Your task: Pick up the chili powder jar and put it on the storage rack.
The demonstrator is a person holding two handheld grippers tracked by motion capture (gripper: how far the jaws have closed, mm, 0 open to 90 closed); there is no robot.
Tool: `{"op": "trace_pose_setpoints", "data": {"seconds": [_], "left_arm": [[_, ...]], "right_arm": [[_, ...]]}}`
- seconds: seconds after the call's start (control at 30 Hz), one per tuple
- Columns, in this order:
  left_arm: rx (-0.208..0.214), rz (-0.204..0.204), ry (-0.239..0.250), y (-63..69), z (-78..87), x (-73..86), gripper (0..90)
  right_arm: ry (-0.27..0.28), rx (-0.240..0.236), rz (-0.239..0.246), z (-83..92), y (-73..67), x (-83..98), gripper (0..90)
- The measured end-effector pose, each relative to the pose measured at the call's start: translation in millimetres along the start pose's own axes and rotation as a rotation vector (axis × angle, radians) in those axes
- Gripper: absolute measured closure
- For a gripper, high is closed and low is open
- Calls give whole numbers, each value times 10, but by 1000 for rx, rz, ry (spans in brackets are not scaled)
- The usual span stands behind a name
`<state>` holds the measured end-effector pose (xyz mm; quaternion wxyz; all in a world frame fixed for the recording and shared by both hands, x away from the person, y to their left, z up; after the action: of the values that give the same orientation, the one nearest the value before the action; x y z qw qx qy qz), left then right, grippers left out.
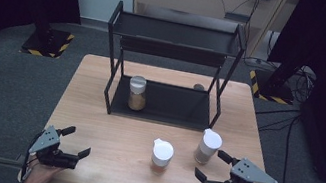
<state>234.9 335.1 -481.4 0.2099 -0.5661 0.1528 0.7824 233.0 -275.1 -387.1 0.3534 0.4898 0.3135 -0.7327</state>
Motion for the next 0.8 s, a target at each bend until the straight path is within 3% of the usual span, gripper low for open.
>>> {"op": "trace_pose_setpoints", "data": {"seconds": [0.33,0.8], "left_arm": [[6,-3,-5,4,-8,-1,12],[13,-4,-7,5,-12,-2,12]], "right_arm": [[-25,-72,17,-337,-53,-122,60],[-56,-120,6,-714,-72,-188,62]]}}
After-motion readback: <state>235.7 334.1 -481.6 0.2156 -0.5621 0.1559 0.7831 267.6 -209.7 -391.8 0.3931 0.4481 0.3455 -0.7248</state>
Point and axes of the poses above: each handheld gripper's, and its own axes: z roughly backward along the jaws, x roughly out of its underside, y roughly to its right, the point moved 7 cm from there along -z, roughly forward along the jaws, and after that the axes turned 10 degrees about -x, right-handed, at the moved point
